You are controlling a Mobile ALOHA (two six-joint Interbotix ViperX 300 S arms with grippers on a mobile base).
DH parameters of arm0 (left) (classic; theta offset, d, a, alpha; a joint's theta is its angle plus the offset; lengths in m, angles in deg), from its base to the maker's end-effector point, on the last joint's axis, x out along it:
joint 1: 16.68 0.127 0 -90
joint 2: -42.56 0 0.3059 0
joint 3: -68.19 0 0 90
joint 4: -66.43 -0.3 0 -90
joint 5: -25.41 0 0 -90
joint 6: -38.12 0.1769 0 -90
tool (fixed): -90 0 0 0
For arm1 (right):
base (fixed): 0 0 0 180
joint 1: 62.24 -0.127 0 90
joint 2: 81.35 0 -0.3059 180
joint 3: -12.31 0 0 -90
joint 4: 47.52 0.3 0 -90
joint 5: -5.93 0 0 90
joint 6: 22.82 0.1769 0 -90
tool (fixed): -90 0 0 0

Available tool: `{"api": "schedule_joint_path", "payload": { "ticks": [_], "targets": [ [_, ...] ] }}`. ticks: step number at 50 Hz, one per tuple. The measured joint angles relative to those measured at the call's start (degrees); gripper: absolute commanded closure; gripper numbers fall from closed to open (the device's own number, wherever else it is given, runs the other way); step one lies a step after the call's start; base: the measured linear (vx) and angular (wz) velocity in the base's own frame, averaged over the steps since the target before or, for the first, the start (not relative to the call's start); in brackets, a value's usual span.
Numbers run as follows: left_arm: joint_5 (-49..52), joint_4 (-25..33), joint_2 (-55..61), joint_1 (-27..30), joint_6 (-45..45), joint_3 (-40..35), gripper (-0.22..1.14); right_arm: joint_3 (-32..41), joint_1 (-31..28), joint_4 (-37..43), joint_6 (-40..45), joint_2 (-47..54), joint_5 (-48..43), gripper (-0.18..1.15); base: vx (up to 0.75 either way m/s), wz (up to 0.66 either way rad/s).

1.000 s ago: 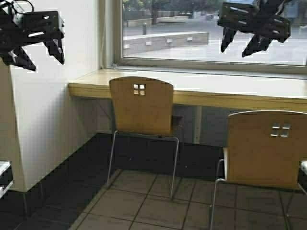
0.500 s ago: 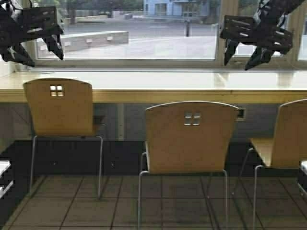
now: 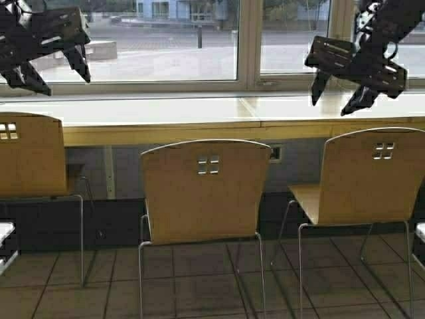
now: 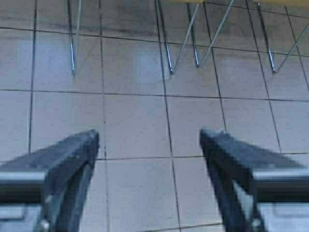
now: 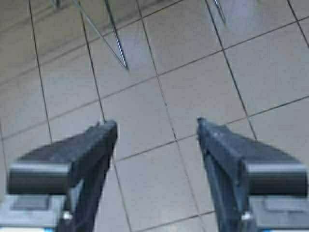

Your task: Push the chairs under the table

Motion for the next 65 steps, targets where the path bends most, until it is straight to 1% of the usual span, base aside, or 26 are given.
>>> {"api": "schedule_joint_path", "payload": {
  "ticks": [9,21,33,43,50,57,65],
  "targets": [
    [0.09,0.70,3.96,-0.09,-4.31,-2.29,-0.03,0.00,0.09,7.38,0.00,1.85,-1.32,0.09,0.18,-0.09],
    [-0.09,3.78,11.87,-0.09,-16.35,-2.99,-0.03,1.14,0.26,17.14,0.00,6.59,-1.67,0.09,0.25,-0.04],
    [-2.02,5.54,22.06,-2.29,-24.35,-5.10,-0.03,1.58,-0.09,30.41,0.09,9.14,-1.49,0.09,0.29,0.05],
    [-3.87,13.36,32.34,-6.59,-32.87,-9.76,-0.03,4.57,-0.79,37.44,0.09,12.57,0.79,0.09,0.29,-0.01],
    [-4.83,16.70,35.16,-6.68,-34.98,-11.95,-0.03,9.84,-1.05,39.55,0.00,16.44,2.99,0.09,0.31,-0.05],
    [-7.65,22.76,35.33,-6.86,-37.00,-11.07,-0.03,13.27,-2.99,40.87,0.00,20.65,4.13,0.09,0.31,-0.10],
    [-9.49,28.65,35.51,-8.17,-38.41,-9.84,-0.03,13.45,-5.80,45.00,0.53,21.36,5.63,0.09,0.31,-0.09]
  ]
}}
